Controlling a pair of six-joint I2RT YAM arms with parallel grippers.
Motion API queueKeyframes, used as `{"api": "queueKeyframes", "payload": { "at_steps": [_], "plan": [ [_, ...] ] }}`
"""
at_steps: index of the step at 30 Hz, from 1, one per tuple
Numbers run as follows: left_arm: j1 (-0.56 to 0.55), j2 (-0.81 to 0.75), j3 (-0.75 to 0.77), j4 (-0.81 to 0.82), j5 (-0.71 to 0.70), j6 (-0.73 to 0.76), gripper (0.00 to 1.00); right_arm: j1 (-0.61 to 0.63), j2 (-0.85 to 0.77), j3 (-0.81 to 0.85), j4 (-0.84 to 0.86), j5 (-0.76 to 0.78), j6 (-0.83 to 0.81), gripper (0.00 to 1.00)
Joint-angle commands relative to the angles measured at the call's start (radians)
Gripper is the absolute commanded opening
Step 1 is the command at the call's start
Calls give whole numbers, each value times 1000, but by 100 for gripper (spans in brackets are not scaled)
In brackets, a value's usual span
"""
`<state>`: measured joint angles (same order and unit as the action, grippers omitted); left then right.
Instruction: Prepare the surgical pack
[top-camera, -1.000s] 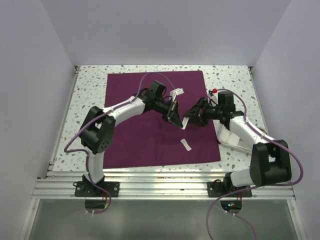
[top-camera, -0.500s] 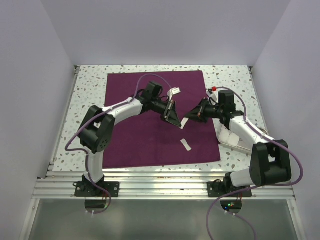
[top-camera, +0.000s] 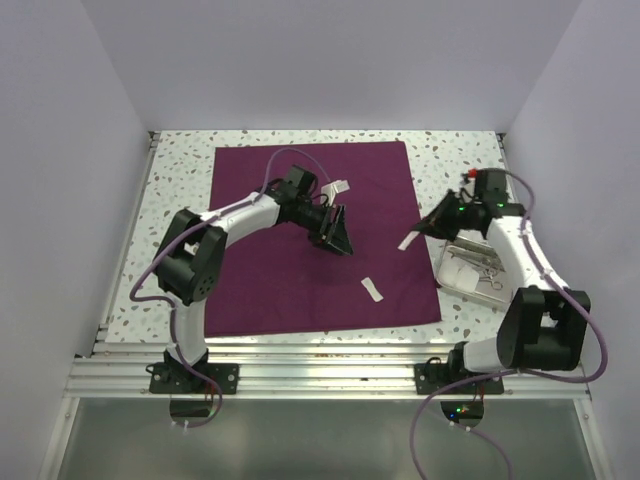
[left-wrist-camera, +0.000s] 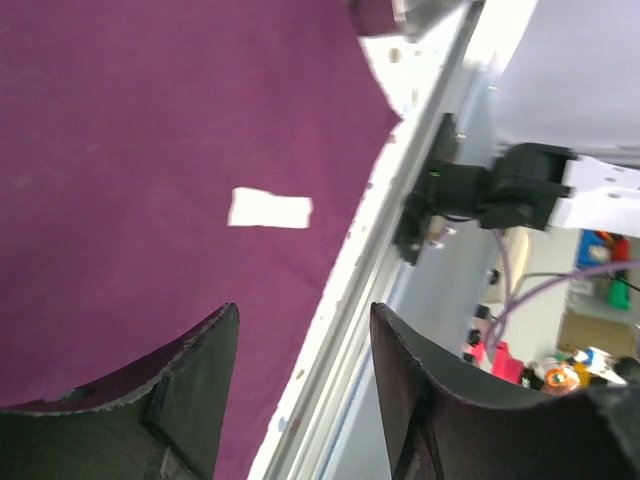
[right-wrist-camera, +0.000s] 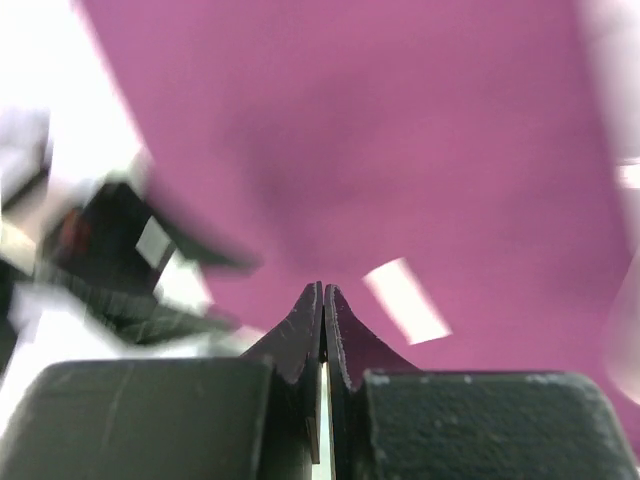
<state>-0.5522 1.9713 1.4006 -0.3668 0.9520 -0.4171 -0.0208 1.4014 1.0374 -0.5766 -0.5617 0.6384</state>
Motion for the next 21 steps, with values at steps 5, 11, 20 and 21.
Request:
{"api": "queueKeyframes", "payload": {
  "at_steps": [5,11,20,21],
  "plan": [
    [20,-43,-29,-135,-162,103,54,-306,39,118,-318,473,-270,0],
    [21,-45,5,-146,-171,80,53,-419,145,177,-379,594,-327,0],
    [17,-43,-15,-141,-176,74,54,-427,189,303,-608,1016,-313,0],
    [14,-40,-12,-142,-176,74,55,-427,203,294,-609,1017,-313,0]
  ]
}}
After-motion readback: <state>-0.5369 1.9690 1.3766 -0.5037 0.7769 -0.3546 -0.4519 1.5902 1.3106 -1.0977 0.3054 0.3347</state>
